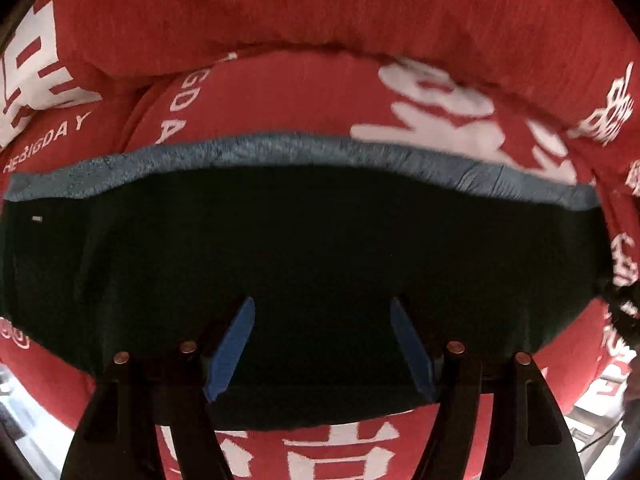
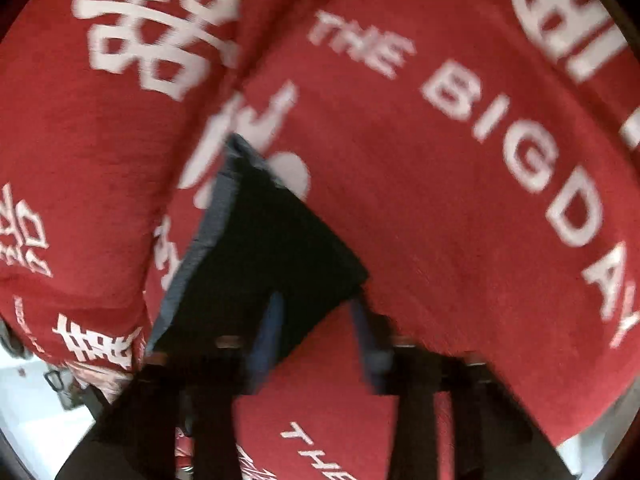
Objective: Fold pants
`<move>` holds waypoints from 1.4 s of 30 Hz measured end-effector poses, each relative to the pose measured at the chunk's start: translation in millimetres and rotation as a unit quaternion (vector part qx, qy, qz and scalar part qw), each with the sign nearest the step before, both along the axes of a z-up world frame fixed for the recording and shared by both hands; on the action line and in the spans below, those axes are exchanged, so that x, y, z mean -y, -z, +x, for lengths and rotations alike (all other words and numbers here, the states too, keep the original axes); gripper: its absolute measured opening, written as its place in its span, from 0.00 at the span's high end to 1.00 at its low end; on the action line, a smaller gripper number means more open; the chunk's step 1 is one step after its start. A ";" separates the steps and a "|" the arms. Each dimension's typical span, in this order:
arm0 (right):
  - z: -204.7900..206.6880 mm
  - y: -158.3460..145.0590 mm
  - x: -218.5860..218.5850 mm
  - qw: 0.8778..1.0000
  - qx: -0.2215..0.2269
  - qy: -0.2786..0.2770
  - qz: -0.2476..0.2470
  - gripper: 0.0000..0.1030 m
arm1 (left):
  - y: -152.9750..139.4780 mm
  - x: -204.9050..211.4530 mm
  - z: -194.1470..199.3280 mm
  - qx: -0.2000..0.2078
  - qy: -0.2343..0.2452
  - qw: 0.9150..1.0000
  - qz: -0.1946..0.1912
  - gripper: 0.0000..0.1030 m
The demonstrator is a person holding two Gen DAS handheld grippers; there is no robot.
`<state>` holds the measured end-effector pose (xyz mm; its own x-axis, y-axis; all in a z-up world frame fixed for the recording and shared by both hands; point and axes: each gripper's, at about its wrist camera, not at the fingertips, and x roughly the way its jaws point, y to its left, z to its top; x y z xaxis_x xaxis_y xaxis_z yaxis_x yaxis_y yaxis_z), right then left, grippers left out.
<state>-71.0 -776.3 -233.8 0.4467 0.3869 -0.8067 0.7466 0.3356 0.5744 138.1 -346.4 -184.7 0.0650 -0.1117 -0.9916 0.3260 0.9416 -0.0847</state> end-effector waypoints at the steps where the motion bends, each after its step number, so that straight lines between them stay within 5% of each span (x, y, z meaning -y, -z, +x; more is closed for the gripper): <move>1: 2.6 -5.9 -0.5 1.000 0.021 -0.006 -0.006 0.88 | 1.8 -1.7 -0.9 0.003 0.001 1.000 0.004 0.30; 3: 6.0 -12.6 -0.2 0.998 0.000 -0.037 -0.041 0.89 | 4.5 -6.3 0.3 0.002 -0.003 1.000 0.013 0.30; 5: 0.0 0.1 1.6 0.998 -0.041 -0.040 -0.020 0.87 | 4.0 -16.8 4.6 0.001 -0.013 1.000 0.023 0.30; 7: -3.7 -5.7 4.1 0.997 -0.058 -0.040 -0.039 0.64 | -2.5 -25.0 10.1 0.008 -0.021 0.999 0.025 0.30; 8: -3.4 -18.2 3.8 0.995 -0.059 -0.045 -0.073 0.60 | -7.9 -29.4 13.4 0.017 -0.025 0.999 0.022 0.30; 11: 13.8 -57.0 -10.8 0.989 0.002 -0.077 -0.129 0.60 | -17.9 -34.4 28.0 0.037 -0.035 0.999 0.017 0.30; 14: 67.9 -67.7 -49.1 0.971 0.041 -0.184 -0.149 0.60 | -5.1 -21.1 46.7 0.044 -0.051 0.998 0.011 0.30; 18: 131.3 -23.3 -97.7 0.952 0.038 -0.271 -0.139 0.60 | 28.7 -7.3 69.1 0.038 -0.070 0.996 0.044 0.29; 19: 140.7 -9.2 -102.9 0.947 0.024 -0.284 -0.149 0.61 | 32.3 -8.8 73.7 0.054 -0.073 0.995 0.049 0.19; 21: 145.0 -7.2 -100.9 0.940 0.040 -0.284 -0.185 0.67 | 33.5 -17.8 82.1 0.072 -0.070 0.993 0.068 0.14; 25: 141.8 -10.5 -80.3 0.938 -0.011 -0.259 -0.230 0.68 | 26.4 -62.9 94.4 0.070 -0.105 0.987 0.102 0.15; 28: 129.7 -19.6 -70.0 0.949 -0.009 -0.243 -0.198 0.59 | 9.2 -111.2 94.8 0.062 -0.133 0.981 0.126 0.15; 33: 125.3 -41.9 -116.2 0.949 0.059 -0.291 -0.104 0.50 | -24.9 -173.3 76.6 0.073 -0.126 0.980 0.133 0.15; 37: 125.4 -42.1 -210.3 0.939 0.103 -0.329 0.021 0.48 | -31.4 -219.5 70.3 0.074 -0.120 0.981 0.132 0.15; 42: 129.4 2.6 -338.4 0.937 0.104 -0.297 0.154 0.48 | 11.1 -271.1 76.8 0.058 -0.107 0.982 0.145 0.15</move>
<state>58.5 -437.9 -236.4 0.2135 0.8174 -0.5351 0.3427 0.4503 0.8245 214.9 -75.3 -195.8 0.1705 0.2034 -0.9641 0.1091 0.9685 0.2236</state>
